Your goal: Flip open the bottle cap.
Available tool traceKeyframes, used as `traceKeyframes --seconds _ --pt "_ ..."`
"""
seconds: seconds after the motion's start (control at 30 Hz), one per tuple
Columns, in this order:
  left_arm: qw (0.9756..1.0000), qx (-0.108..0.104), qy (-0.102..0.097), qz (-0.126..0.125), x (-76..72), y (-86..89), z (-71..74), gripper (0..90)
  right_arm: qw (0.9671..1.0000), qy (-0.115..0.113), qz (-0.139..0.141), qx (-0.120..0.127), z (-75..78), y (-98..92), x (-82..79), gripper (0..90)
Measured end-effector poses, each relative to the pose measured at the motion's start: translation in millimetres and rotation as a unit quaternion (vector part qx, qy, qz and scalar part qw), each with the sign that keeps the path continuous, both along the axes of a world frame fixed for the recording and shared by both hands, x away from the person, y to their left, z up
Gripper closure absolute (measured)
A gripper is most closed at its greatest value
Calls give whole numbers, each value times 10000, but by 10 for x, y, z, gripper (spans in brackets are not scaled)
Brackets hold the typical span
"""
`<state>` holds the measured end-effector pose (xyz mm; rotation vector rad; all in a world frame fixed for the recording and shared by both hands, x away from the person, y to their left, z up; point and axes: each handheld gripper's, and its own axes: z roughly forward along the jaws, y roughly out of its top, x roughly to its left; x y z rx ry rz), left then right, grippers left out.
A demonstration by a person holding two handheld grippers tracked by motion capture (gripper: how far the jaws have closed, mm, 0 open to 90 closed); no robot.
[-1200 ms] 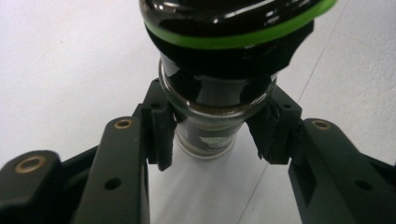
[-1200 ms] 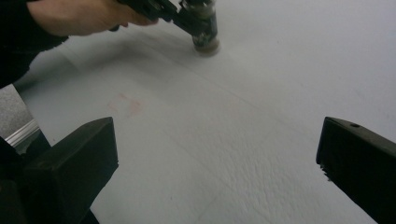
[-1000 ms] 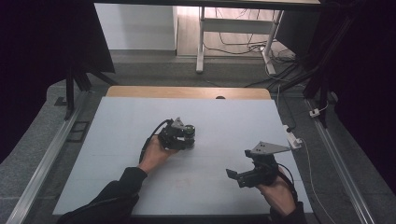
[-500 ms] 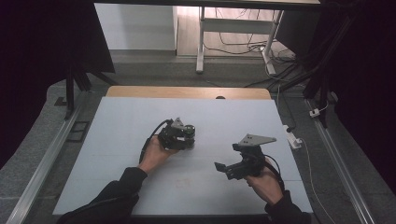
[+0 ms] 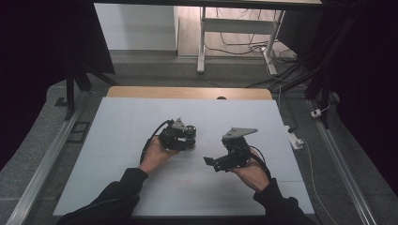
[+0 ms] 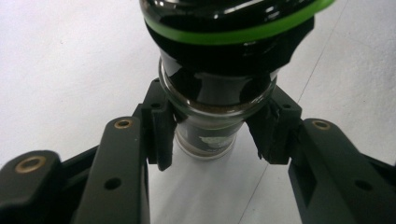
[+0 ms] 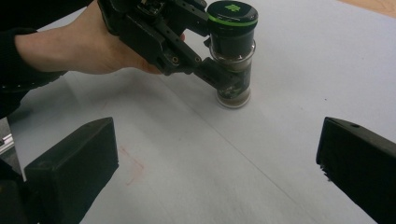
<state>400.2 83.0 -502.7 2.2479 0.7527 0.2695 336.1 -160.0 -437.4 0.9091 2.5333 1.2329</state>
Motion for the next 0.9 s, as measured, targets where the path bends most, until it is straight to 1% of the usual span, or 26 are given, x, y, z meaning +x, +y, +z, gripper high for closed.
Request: traceKeyframes --seconds 0.1,0.2,0.4,0.53,0.6,0.67,0.7,0.8,0.9 --pt "10000 2 1 -2 0 0 0 540 9999 -13 30 -108 -8 71 48 0" --pt "10000 2 4 -5 0 -1 1 540 9998 -47 53 -163 -10 135 97 0" --pt "10000 11 6 -4 -1 -3 3 540 9998 -51 12 -212 -18 246 216 0" --pt "10000 12 10 -7 0 -2 3 540 9994 -83 -20 -324 -52 311 290 2" --pt "10000 20 9 -1 -1 -4 4 540 9994 -138 -33 -330 -71 330 322 48" --pt "10000 17 8 6 -1 -5 4 540 9994 -117 -46 -324 -87 342 355 94" --pt "10000 22 9 5 -1 -4 4 540 9993 -148 -36 -332 -95 346 369 128" --pt "10000 40 15 -6 0 -6 7 540 9993 -163 -7 -333 -99 346 399 253" --pt "10000 30 14 -7 1 -5 6 540 9993 -205 30 -303 -94 348 417 409"
